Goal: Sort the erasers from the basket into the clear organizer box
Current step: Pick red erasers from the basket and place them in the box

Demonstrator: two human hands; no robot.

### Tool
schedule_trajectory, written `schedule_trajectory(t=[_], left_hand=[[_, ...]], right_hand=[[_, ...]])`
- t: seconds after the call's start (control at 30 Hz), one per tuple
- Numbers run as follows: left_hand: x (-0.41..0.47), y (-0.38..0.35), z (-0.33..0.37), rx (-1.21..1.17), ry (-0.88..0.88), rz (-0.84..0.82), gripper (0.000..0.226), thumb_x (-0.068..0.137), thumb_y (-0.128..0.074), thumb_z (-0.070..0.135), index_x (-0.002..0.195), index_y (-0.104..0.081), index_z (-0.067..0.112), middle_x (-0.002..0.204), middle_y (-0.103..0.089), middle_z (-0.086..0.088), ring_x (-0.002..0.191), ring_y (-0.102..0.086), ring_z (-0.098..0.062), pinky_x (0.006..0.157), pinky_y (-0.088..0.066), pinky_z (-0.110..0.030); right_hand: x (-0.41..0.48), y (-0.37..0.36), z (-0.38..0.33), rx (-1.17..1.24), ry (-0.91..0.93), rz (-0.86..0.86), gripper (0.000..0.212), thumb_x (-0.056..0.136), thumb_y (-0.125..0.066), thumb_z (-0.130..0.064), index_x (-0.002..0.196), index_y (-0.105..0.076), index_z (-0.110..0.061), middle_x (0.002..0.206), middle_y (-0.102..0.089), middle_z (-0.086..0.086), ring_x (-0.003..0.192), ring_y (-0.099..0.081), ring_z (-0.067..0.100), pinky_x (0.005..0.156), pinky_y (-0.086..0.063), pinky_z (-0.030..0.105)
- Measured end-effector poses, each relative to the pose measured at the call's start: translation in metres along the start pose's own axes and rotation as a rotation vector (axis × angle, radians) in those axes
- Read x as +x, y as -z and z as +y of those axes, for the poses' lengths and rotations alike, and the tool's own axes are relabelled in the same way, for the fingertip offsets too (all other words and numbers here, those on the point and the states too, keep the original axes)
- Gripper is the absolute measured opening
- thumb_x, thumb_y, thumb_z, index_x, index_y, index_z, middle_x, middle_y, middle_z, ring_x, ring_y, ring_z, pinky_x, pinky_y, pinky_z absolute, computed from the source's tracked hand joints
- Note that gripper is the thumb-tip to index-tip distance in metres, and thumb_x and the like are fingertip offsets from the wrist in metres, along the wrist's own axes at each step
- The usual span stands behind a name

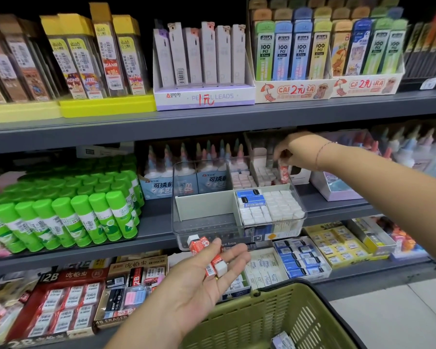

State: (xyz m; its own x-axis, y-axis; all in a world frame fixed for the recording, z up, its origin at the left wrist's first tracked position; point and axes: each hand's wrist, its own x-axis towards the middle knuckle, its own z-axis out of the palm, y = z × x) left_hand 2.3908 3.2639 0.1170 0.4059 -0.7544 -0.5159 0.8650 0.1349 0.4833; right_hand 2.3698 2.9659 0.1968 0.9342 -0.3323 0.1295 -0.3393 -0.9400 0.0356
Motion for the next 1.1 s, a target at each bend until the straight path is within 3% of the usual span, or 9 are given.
schedule_trajectory(t=[0.17,0.37,0.6,0.83,1.0,1.1], left_hand=[[-0.001,-0.001,0.001,-0.001,-0.005,0.006,0.013,0.092,-0.057,0.007,0.098,-0.052,-0.002,0.101,-0.067,-0.033,0.085,-0.071,-0.039,0.064,-0.057,-0.048],[-0.002,-0.002,0.000,0.001,-0.011,0.006,0.014,0.091,-0.057,0.007,0.100,-0.051,-0.002,0.101,-0.067,-0.033,0.084,-0.071,-0.039,0.064,-0.057,-0.048],[-0.003,0.000,0.001,0.004,-0.014,-0.002,0.013,0.091,-0.057,0.007,0.098,-0.053,-0.003,0.101,-0.067,-0.033,0.086,-0.071,-0.038,0.066,-0.057,-0.049],[-0.001,0.002,0.001,-0.002,-0.008,0.001,0.016,0.090,-0.058,0.007,0.102,-0.052,-0.003,0.101,-0.067,-0.032,0.085,-0.071,-0.038,0.065,-0.058,-0.046],[-0.002,0.002,0.002,-0.009,-0.019,-0.008,0.016,0.089,-0.058,0.006,0.099,-0.051,-0.004,0.101,-0.067,-0.033,0.083,-0.071,-0.038,0.064,-0.059,-0.046],[-0.002,0.002,0.002,-0.010,-0.018,0.002,0.016,0.089,-0.058,0.006,0.099,-0.051,-0.004,0.101,-0.067,-0.033,0.084,-0.071,-0.039,0.064,-0.058,-0.047]], right_hand=[[-0.002,-0.006,0.012,0.148,-0.087,0.090,0.020,0.086,-0.065,-0.015,0.105,-0.071,-0.018,0.101,-0.070,0.002,0.077,-0.054,0.012,0.075,-0.041,0.019],[-0.004,-0.003,0.014,0.111,-0.083,0.057,0.020,0.086,-0.064,-0.015,0.104,-0.072,-0.020,0.090,-0.066,-0.004,0.070,-0.051,0.008,0.069,-0.037,0.016],[-0.004,0.005,0.003,-0.026,-0.007,0.016,0.023,0.088,-0.059,-0.010,0.107,-0.070,-0.017,0.107,-0.069,0.001,0.094,-0.061,0.021,0.079,-0.042,0.021],[0.004,0.006,-0.011,-0.141,0.019,-0.052,0.023,0.087,-0.055,-0.008,0.103,-0.071,-0.013,0.104,-0.069,0.006,0.090,-0.062,0.026,0.076,-0.047,0.026],[0.012,0.004,-0.018,-0.170,-0.020,-0.133,0.020,0.084,-0.054,-0.005,0.096,-0.069,-0.009,0.097,-0.068,0.012,0.080,-0.066,0.031,0.063,-0.054,0.029],[0.016,-0.007,-0.018,-0.103,-0.046,-0.180,0.017,0.083,-0.055,-0.003,0.091,-0.068,-0.011,0.105,-0.067,0.013,0.088,-0.062,0.027,0.082,-0.050,0.026]])
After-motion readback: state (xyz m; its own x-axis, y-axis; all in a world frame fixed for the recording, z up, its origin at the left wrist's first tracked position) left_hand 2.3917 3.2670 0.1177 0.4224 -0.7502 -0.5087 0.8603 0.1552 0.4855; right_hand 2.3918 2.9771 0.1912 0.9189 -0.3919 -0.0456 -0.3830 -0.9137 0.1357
